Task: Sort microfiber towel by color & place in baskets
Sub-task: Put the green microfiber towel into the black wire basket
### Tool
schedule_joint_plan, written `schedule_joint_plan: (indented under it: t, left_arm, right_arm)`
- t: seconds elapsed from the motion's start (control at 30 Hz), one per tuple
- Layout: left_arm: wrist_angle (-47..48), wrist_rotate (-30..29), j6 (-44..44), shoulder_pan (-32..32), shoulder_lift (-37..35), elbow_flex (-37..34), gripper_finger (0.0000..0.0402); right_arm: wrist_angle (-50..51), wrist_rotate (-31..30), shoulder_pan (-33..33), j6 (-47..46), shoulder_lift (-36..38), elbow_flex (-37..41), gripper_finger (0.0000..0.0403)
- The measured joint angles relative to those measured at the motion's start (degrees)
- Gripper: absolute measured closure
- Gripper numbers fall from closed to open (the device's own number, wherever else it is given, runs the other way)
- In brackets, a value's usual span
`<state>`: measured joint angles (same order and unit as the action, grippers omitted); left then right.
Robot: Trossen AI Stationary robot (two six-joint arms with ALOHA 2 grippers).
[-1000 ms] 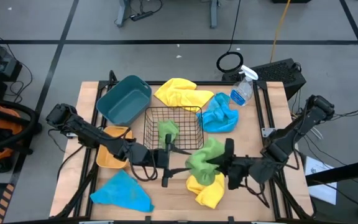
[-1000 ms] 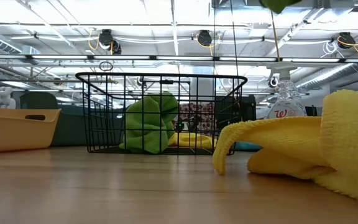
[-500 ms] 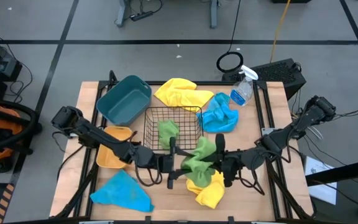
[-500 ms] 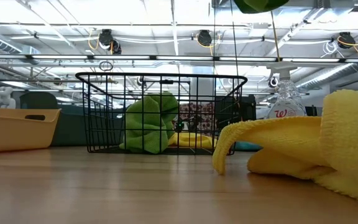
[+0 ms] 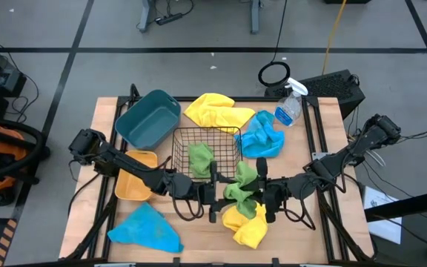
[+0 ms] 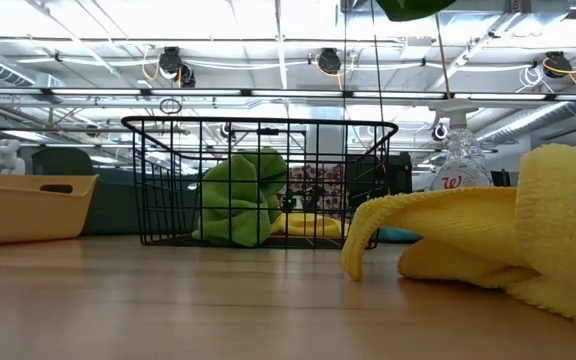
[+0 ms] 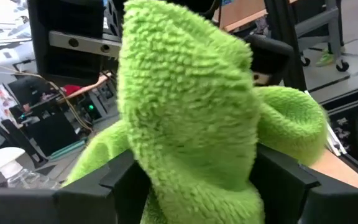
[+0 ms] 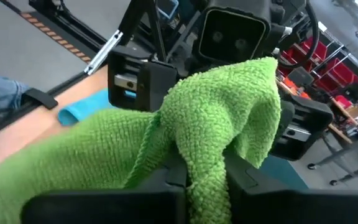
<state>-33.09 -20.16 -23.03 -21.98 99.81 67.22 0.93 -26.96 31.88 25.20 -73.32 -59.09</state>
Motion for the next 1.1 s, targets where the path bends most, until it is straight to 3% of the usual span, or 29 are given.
schedule_joint_plan:
  t: [0.13,0.3,0.37,0.53,0.77,0.9,1.1]
  left_arm:
    - [0.1,0.0,-0.3,-0.3,0.0,0.3,0.0224]
    - [0.7,0.1,-2.4,-0.4,0.0,0.3,0.035]
    - [1.1,0.0,-3.2,-0.5,0.0,0.3,0.0382]
    - [3.5,-3.2,-3.1,-1.0,-0.6,0.3,0.0373]
    - [11.5,-16.7,-2.9,-2.3,-3.2,0.3,0.0383]
    - [17.1,-21.1,-1.2,-1.5,-3.9,0.3,0.0384]
    - [26.6,-22.4,6.0,3.0,-4.0,0.3,0.0385]
  right_arm:
    - [-0.3,0.2,0.0,-2.8,0.0,0.0,0.0336]
    - [0.0,0.2,0.0,-6.2,0.0,-0.1,0.0274]
    - [0.7,0.1,0.0,-7.7,0.0,-0.1,0.0249]
    - [5.1,-4.7,0.1,-10.3,0.1,-0.1,0.0192]
    - [15.3,-16.1,0.6,-15.0,1.7,-0.1,0.0136]
    - [22.3,-17.0,1.7,-20.3,3.1,-0.1,0.0123]
    - [36.4,-16.6,3.3,-34.5,3.9,-0.1,0.0122]
